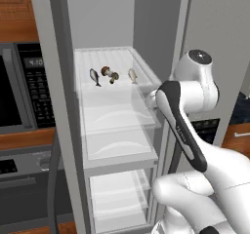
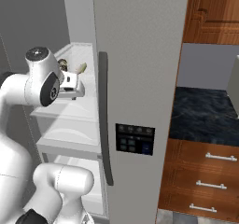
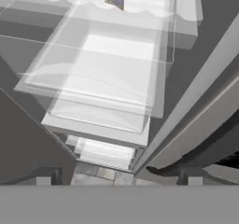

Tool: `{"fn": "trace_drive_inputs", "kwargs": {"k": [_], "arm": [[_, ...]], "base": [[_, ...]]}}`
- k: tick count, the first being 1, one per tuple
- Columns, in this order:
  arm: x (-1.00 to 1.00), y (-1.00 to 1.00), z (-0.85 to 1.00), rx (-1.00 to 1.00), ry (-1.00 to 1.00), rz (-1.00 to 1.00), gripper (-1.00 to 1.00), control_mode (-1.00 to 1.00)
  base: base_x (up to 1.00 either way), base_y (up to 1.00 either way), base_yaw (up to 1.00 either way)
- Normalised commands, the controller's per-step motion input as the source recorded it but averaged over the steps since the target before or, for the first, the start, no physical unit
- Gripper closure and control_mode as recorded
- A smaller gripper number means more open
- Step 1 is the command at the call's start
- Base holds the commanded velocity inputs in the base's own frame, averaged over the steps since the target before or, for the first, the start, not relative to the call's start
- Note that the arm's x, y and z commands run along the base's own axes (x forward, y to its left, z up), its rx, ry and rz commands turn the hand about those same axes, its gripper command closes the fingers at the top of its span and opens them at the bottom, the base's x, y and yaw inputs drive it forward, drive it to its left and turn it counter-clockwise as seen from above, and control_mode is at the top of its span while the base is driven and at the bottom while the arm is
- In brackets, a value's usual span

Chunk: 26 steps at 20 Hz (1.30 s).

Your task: Place one mushroom and one fish in each tupperware on the nearby counter, to pack two identical lunches.

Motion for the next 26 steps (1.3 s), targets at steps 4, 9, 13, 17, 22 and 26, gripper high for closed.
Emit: {"fn": "trace_drive_inputs", "kwargs": {"k": [4, 9, 13, 17, 22, 26], "arm": [[-0.19, 0.22, 0.11, 0.00, -0.21, 0.02, -1.00, -1.00], [-0.13, 0.25, 0.13, 0.00, -0.16, 0.04, -1.00, -1.00], [0.00, 0.24, 0.22, 0.01, -0.10, 0.01, -1.00, -1.00], [0.00, 0.19, 0.27, 0.04, -0.06, 0.00, -1.00, -1.00], [0.00, 0.04, 0.21, 0.06, -0.04, 0.00, -1.00, -1.00], [0.01, 0.02, 0.12, 0.02, -0.01, -0.04, -1.00, -1.00]], "base": [[0.00, 0.00, 0.00], [0.00, 0.00, 0.00], [0.00, 0.00, 0.00], [0.00, 0.00, 0.00], [0.00, 0.00, 0.00], [0.00, 0.00, 0.00]]}}
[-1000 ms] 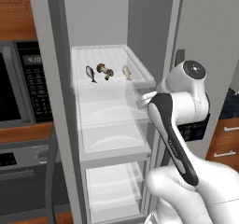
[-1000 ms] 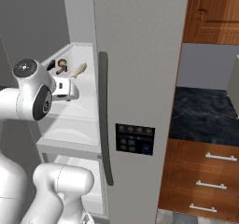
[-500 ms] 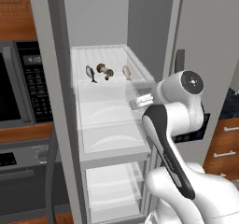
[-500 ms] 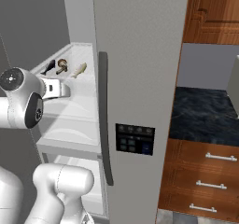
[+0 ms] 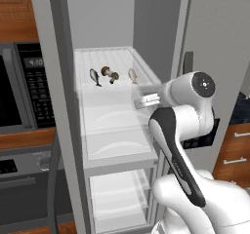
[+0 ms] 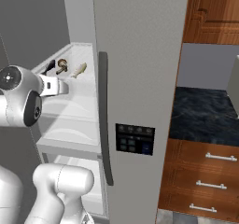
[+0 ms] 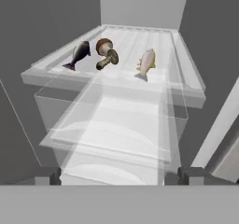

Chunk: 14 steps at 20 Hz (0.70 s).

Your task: Place one mushroom and one fish in each tupperware on the nearby counter, to pack two identical lunches.

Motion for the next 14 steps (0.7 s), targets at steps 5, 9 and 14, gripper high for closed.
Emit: {"fn": "trace_drive_inputs", "kwargs": {"k": [5, 9, 14], "arm": [[0.08, 0.00, 0.08, 0.00, 0.00, -0.11, -1.00, -1.00], [0.26, 0.01, 0.13, 0.08, 0.00, -0.09, -1.00, -1.00], [0.31, 0.05, 0.10, 0.12, 0.01, -0.03, -1.00, -1.00]], "base": [[0.00, 0.00, 0.00], [0.00, 0.00, 0.00], [0.00, 0.00, 0.00]]}}
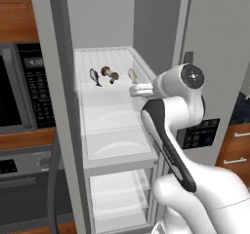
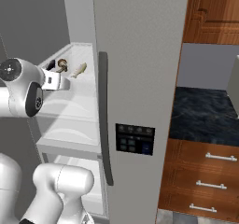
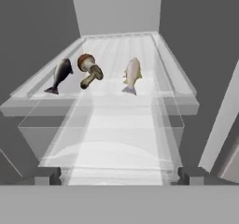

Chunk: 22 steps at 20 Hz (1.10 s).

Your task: Place one mushroom and one fish in each tupperware on the nearby counter, to pack two identical lunches.

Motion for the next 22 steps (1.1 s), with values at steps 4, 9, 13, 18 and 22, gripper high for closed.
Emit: {"fn": "trace_drive_inputs", "kwargs": {"k": [4, 9, 13, 18, 22], "arm": [[0.44, 0.15, 0.01, 0.08, 0.05, 0.00, -1.00, -1.00], [0.43, 0.21, 0.00, 0.02, 0.05, 0.00, -1.00, -1.00], [0.42, 0.31, 0.00, 0.00, 0.06, 0.00, -1.00, -1.00], [0.43, 0.27, 0.00, 0.00, 0.02, 0.00, -1.00, -1.00], [0.30, 0.06, 0.00, 0.00, 0.00, -0.01, -1.00, -1.00]], "base": [[0.00, 0.00, 0.00], [0.00, 0.00, 0.00], [0.00, 0.00, 0.00], [0.00, 0.00, 0.00], [0.00, 0.00, 0.00]]}}
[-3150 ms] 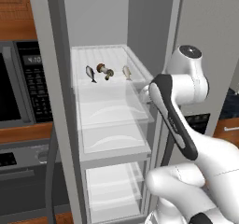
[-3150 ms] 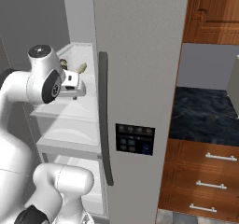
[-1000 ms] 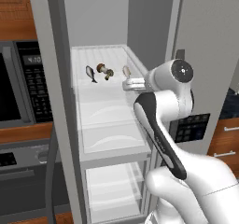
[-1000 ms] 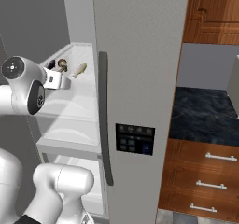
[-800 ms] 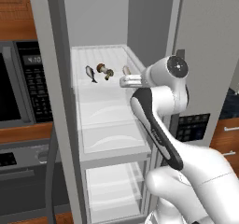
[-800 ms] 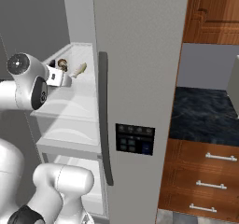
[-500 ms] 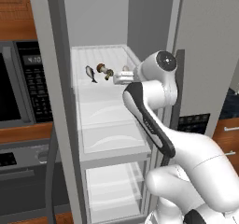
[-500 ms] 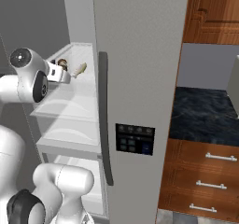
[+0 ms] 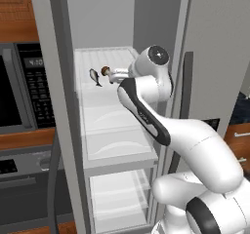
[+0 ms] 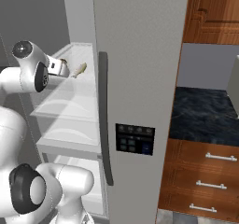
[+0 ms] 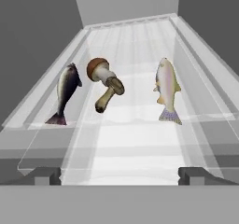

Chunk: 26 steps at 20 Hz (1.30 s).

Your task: Place one mushroom and one fish in each tupperware on the nearby counter, to pack two identical lunches.

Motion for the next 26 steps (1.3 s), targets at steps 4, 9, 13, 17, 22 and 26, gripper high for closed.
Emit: {"fn": "trace_drive_inputs", "kwargs": {"k": [4, 9, 13, 17, 22, 26], "arm": [[0.21, 0.01, 0.00, 0.00, 0.00, -0.03, -1.00, -1.00], [0.20, 0.02, -0.01, 0.00, 0.00, -0.02, -1.00, -1.00], [0.28, 0.06, -0.07, 0.00, 0.01, -0.02, -1.00, -1.00], [0.29, 0.05, -0.09, 0.00, 0.03, -0.02, -1.00, -1.00], [0.21, 0.06, -0.07, 0.00, 0.03, -0.02, -1.00, -1.00], [0.17, 0.04, -0.02, 0.00, 0.01, -0.02, -1.00, -1.00]], "base": [[0.00, 0.00, 0.00], [0.00, 0.00, 0.00], [0.00, 0.00, 0.00], [0.00, 0.00, 0.00], [0.00, 0.00, 0.00], [0.00, 0.00, 0.00]]}}
